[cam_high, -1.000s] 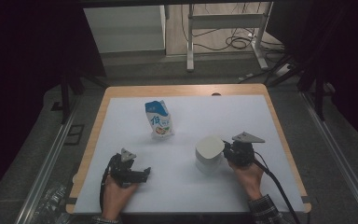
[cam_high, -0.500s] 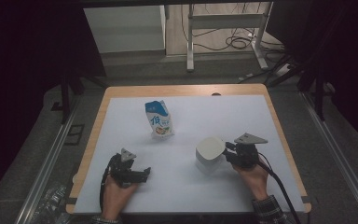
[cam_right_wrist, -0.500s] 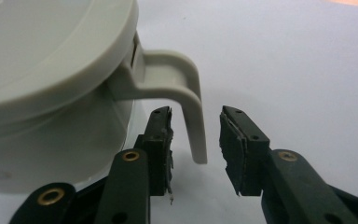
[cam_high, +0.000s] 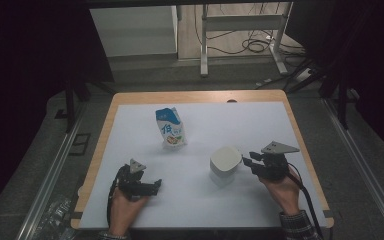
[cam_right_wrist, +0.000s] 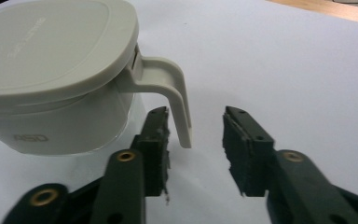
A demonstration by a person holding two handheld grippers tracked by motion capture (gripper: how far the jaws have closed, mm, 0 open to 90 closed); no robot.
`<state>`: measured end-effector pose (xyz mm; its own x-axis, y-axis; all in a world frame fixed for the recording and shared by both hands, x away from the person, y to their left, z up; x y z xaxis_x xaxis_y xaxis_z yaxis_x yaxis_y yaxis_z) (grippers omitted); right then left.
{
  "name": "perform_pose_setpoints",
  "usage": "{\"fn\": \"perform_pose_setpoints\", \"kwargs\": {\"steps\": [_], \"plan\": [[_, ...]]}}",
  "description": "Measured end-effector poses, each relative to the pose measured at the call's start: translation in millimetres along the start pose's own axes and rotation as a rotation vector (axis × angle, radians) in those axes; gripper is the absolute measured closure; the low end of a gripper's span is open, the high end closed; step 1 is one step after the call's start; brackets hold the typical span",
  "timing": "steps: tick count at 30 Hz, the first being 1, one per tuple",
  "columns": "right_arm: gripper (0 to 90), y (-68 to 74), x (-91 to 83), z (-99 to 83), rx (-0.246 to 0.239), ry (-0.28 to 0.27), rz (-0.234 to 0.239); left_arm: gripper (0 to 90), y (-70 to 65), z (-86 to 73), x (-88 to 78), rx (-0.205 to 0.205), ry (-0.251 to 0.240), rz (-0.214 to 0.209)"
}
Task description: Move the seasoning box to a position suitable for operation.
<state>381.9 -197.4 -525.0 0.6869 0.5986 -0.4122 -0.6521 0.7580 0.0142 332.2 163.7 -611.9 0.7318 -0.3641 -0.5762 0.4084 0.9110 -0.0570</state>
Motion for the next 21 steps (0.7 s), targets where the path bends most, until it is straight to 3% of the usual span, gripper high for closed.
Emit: {"fn": "perform_pose_setpoints", "kwargs": {"steps": [7,8,11,12,17,21], "plan": [[56.7,-2.4,-3.7,10.2,0.024,-0.017,0.008,0.3,0.0,0.0,0.0,0.000,0.000,0.000],[61.1,-1.0,-5.6,14.9,0.040,-0.017,0.040,0.2,0.0,0.0,0.0,0.000,0.001,0.000],[64.5,0.0,-7.0,17.8,0.059,-0.008,0.072,0.2,0.0,0.0,0.0,0.000,0.000,0.000],[69.6,0.1,-8.3,20.6,0.078,-0.006,0.093,0.2,0.0,0.0,0.0,0.000,0.001,0.000],[82.9,2.1,-11.9,29.8,0.070,-0.034,0.103,0.2,-0.1,0.2,0.3,-0.003,-0.002,0.001],[87.1,5.8,-14.0,36.1,0.062,-0.048,0.108,0.2,-0.1,0.2,0.3,-0.004,-0.002,0.001]]}}
Point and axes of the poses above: each handheld gripper's, and its own axes: x roughly forward along the jaws, z roughly out of its top, y roughly to its left, the point moved 8 cm from there along x, roughly forward along the jaws, and after that the axes turned 11 degrees about -y, right-handed, at the moved point
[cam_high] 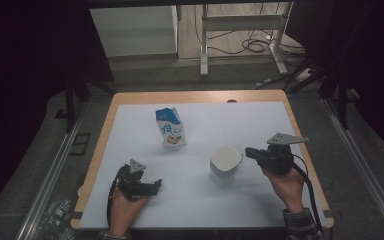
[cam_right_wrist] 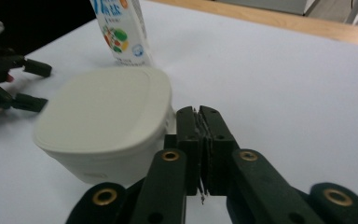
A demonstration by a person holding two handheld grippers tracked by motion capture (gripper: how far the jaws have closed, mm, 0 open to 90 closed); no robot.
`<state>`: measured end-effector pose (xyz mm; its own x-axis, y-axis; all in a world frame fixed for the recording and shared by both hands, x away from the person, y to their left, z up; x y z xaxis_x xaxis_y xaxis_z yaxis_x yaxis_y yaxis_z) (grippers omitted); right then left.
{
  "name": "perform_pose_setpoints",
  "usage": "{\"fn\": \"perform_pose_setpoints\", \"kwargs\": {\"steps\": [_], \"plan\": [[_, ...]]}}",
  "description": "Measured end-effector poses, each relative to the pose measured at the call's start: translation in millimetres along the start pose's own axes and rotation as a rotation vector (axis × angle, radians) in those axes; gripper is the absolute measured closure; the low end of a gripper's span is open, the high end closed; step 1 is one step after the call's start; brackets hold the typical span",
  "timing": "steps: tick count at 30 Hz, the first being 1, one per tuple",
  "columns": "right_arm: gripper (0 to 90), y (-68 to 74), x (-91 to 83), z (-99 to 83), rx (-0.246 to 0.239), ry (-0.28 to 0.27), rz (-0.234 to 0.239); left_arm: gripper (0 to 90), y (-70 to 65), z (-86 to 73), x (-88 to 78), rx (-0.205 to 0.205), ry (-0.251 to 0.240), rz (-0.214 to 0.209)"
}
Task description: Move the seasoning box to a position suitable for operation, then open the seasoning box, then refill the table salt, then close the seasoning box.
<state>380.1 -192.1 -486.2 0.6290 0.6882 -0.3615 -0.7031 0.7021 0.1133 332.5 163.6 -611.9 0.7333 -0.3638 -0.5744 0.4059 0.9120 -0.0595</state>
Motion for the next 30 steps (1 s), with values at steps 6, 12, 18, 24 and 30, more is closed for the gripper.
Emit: {"fn": "perform_pose_setpoints", "kwargs": {"steps": [6,12,18,24,30], "plan": [[88.8,8.9,0.9,9.9,-0.026,-0.034,0.014,0.3,0.0,0.0,0.0,-0.003,0.000,-0.001],[88.8,17.0,4.7,12.8,-0.043,-0.045,0.032,0.3,0.0,0.0,0.0,-0.003,0.000,-0.001],[88.8,20.7,9.9,10.7,-0.060,-0.047,0.034,0.3,0.0,0.1,0.0,-0.004,0.000,-0.001],[88.9,22.6,12.8,9.3,-0.068,-0.052,0.028,0.3,0.0,0.1,0.0,-0.004,0.000,-0.001],[89.1,21.2,13.9,9.1,-0.061,-0.062,0.029,0.3,0.0,0.0,0.0,-0.003,0.000,-0.001]]}}
Point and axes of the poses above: each handheld gripper's, and its own axes: x roughly forward along the jaws, z roughly out of its top, y roughly to its left, the point moved 8 cm from there along x, roughly forward along the jaws, and after that the axes turned 11 degrees about -y, right-handed, at the moved point
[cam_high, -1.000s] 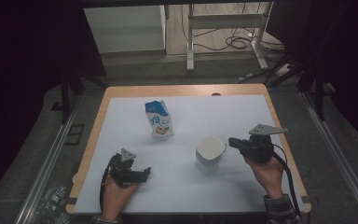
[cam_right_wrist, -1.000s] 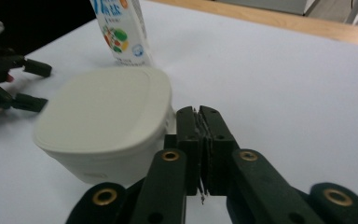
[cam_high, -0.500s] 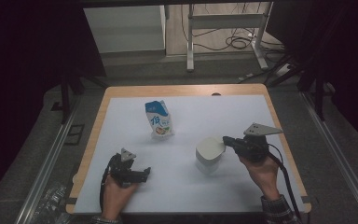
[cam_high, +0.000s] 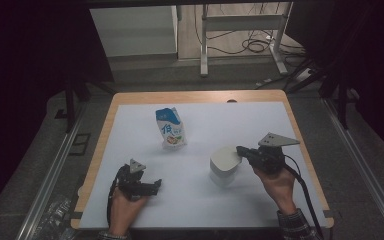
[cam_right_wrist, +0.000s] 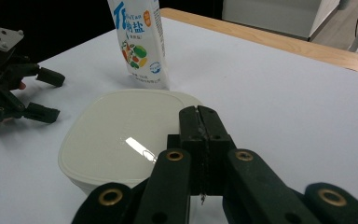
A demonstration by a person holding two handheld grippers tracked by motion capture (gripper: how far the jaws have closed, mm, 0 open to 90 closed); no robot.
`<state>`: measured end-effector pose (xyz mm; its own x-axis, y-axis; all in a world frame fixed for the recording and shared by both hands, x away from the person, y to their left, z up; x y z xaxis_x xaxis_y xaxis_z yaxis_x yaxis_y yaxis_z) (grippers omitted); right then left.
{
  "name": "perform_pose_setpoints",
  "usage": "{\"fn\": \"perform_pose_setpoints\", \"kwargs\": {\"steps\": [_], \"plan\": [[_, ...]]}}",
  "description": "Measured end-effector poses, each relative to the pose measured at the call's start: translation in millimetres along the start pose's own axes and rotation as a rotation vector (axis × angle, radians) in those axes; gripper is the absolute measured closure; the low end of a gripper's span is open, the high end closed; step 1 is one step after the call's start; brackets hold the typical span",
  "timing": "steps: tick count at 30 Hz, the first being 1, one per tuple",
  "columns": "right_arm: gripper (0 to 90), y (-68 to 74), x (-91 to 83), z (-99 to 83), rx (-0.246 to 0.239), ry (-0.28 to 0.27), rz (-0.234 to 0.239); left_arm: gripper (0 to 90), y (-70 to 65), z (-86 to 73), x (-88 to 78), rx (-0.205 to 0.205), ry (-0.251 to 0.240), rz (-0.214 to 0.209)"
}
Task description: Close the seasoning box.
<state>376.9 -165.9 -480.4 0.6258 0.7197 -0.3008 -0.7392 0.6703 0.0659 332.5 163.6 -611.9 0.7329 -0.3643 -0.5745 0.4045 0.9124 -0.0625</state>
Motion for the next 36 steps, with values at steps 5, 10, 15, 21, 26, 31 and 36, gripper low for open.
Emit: {"fn": "perform_pose_setpoints", "kwargs": {"steps": [5,10,15,21,26,31,36], "plan": [[89.1,0.2,-0.1,-0.1,-0.003,-0.001,-0.004,0.3,0.0,0.0,0.0,0.000,0.000,0.000],[89.2,-1.1,-0.5,-0.2,-0.001,-0.003,-0.003,0.3,0.0,0.0,0.0,0.001,0.000,0.001],[89.2,-1.5,-1.2,-0.3,-0.003,0.000,-0.011,0.3,0.0,0.0,0.0,0.001,0.000,0.001],[89.3,-1.6,-1.3,-0.5,-0.005,-0.001,-0.013,0.3,0.0,0.0,0.0,0.001,0.000,0.001],[89.4,-1.6,-1.4,-0.6,-0.007,-0.001,-0.017,0.3,0.0,0.0,0.0,0.002,0.000,0.001],[89.5,-1.6,-1.5,-0.7,-0.010,0.000,-0.018,0.3,0.0,0.0,0.0,0.002,0.000,0.001],[89.5,-2.6,-2.0,-0.8,-0.013,0.002,-0.025,0.3,0.0,0.0,0.0,0.001,0.000,0.000]]}}
Point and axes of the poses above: each handheld gripper's, and its own axes: x roughly forward along the jaws, z roughly out of its top, y roughly to its left, the point moved 8 cm from there along x, roughly forward along the jaws, and after that the axes turned 11 degrees about -y, right-handed, at the moved point
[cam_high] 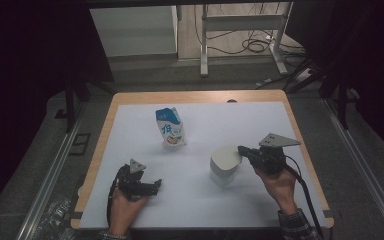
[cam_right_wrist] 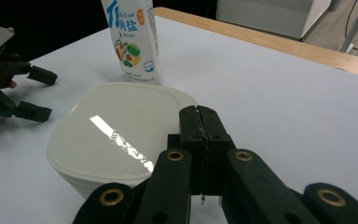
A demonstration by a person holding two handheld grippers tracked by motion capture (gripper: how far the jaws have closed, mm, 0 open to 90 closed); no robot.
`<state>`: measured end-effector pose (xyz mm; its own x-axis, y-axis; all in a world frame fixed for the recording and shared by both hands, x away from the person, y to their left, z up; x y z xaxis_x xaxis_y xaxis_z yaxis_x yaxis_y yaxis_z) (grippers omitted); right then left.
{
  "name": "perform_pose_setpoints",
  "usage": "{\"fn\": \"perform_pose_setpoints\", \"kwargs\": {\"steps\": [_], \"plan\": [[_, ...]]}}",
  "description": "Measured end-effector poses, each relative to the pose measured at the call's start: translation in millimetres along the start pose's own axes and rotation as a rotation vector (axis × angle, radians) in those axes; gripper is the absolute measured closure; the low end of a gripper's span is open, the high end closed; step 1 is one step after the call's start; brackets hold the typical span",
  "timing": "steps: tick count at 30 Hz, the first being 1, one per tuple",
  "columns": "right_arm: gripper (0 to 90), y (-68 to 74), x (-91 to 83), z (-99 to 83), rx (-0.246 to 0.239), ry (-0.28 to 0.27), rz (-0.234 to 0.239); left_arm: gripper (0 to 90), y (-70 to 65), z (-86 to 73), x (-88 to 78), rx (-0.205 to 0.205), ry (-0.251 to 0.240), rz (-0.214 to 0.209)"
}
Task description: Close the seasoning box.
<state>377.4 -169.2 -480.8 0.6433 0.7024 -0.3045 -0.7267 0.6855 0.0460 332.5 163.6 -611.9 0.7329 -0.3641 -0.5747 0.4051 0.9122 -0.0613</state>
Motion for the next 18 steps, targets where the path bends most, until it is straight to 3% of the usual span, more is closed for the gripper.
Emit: {"fn": "perform_pose_setpoints", "kwargs": {"steps": [18], "plan": [[89.6,-1.9,-0.9,-0.4,-0.013,0.005,-0.023,0.3,0.0,0.0,0.0,0.000,0.000,0.000]]}}
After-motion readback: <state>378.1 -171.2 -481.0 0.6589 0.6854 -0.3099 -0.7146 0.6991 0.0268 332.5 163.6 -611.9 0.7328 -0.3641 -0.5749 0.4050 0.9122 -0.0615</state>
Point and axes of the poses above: each handheld gripper's, and its own axes: x roughly forward along the jaws, z roughly out of its top, y roughly to its left, the point moved 8 cm from there along x, roughly forward along the jaws, and after that the axes turned 11 degrees about -y, right-handed, at the moved point
